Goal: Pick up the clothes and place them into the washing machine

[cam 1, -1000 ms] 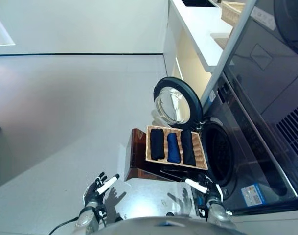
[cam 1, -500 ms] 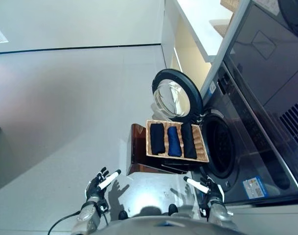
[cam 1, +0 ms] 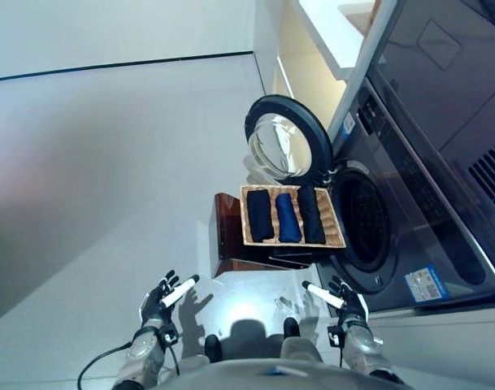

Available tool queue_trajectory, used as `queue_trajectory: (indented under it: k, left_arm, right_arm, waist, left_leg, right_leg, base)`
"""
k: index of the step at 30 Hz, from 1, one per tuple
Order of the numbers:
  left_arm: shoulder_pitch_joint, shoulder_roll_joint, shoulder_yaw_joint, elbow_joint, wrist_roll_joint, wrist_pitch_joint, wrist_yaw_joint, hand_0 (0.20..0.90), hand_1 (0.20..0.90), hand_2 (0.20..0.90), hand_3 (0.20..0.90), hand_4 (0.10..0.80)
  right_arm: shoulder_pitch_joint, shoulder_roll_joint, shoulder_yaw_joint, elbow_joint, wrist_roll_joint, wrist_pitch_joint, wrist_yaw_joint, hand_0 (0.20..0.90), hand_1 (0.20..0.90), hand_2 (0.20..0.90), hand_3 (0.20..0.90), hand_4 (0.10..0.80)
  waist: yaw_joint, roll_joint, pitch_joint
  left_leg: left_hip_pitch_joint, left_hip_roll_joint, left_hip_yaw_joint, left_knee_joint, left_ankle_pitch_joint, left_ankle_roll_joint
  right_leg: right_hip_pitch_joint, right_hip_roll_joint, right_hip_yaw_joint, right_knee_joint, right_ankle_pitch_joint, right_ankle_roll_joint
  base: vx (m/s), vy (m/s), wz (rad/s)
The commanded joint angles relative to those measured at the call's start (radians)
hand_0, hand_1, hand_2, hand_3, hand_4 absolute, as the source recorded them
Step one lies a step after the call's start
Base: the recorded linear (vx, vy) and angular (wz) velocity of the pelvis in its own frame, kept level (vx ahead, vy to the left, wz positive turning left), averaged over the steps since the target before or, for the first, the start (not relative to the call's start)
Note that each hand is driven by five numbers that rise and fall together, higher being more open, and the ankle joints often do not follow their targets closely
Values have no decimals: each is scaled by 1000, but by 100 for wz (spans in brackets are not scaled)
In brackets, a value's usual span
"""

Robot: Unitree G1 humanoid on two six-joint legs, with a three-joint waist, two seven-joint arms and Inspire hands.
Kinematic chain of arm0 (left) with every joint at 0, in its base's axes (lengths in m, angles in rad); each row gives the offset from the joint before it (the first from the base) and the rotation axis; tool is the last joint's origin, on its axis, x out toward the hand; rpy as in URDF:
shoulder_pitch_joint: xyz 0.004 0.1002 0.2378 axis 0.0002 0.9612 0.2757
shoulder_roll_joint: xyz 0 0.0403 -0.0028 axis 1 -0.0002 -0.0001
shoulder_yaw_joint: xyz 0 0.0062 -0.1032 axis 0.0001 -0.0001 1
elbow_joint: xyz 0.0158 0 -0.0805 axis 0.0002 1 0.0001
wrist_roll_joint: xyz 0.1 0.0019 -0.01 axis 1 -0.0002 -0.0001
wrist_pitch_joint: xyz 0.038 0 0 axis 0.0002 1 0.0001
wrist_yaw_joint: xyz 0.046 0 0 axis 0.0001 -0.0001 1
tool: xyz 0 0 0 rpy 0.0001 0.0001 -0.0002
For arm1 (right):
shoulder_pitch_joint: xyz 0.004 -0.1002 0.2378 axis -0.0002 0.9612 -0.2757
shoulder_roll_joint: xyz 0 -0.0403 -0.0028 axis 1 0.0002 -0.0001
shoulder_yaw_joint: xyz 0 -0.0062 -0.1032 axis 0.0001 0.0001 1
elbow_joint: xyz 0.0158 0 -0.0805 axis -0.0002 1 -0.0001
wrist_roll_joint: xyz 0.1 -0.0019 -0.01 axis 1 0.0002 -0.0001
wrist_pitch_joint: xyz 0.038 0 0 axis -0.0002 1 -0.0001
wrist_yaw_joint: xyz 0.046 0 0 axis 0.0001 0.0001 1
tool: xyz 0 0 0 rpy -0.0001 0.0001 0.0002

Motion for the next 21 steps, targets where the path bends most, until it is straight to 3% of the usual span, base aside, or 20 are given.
queue_trajectory:
  k: [1,4,7,11,15,18,20,21]
  left_arm:
    - [-19,55,37,-124,33,-71,6,900,900,900,900,800]
    - [-20,54,41,-130,25,-69,9,900,900,900,900,800]
    - [-23,56,51,-121,12,-73,12,900,900,900,900,800]
    - [-15,54,61,-103,-2,-74,15,900,900,900,900,800]
    - [11,41,72,-72,-16,-69,16,900,900,900,900,800]
    - [24,32,79,-52,-29,-65,20,900,900,900,900,800]
    - [30,28,84,-54,-40,-64,27,900,900,900,900,800]
    - [32,23,85,-53,-46,-65,27,900,900,900,900,800]
  right_arm:
    - [-37,-7,1,-99,3,-44,0,900,900,900,900,800]
    - [-47,-2,1,-104,3,-41,-4,900,900,900,900,800]
    - [-60,0,4,-103,5,-38,-3,900,900,900,900,800]
    - [-72,4,14,-89,2,-34,-11,900,900,900,900,800]
    - [-57,6,17,-87,-6,-31,-9,900,900,900,900,800]
    - [-47,5,21,-101,-8,-30,-11,900,900,900,900,800]
    - [-46,4,26,-102,-14,-29,-11,900,900,900,900,800]
    - [-51,4,34,-95,-14,-30,-11,900,900,900,900,800]
  waist:
    - [5,19,-29]
    - [-4,16,-28]
    - [-16,-11,-37]
    - [-37,-29,-40]
    - [-36,-42,-59]
    - [-33,-45,-63]
    - [-21,-42,-72]
    - [-20,-42,-77]
  left_leg:
    - [47,-58,-3,82,-92,28]
    - [78,-62,-22,93,-111,16]
    - [114,-70,-53,87,-137,-21]
    - [166,-54,-96,69,-162,-57]
    - [204,-25,-128,52,-155,-75]
    - [226,-4,-142,40,-148,-83]
    - [240,20,-134,37,-151,-95]
    - [241,32,-125,43,-150,-102]
  right_leg:
    - [-89,-46,-45,301,167,-14]
    - [-115,-81,-102,259,155,-8]
    - [-113,-128,-141,33,169,16]
    - [-96,-102,-75,-169,216,52]
    - [-88,-66,-59,-187,238,56]
    - [-106,-41,-84,-158,226,47]
    - [-105,-31,-182,-160,176,34]
    - [-98,-19,-194,-172,168,26]
  base:
    - [71,111,5]
    - [137,-2,11]
    - [222,-145,28]
    - [226,-117,25]
    - [209,-105,58]
    - [175,-114,17]
    - [154,-152,-6]
    - [147,-174,5]
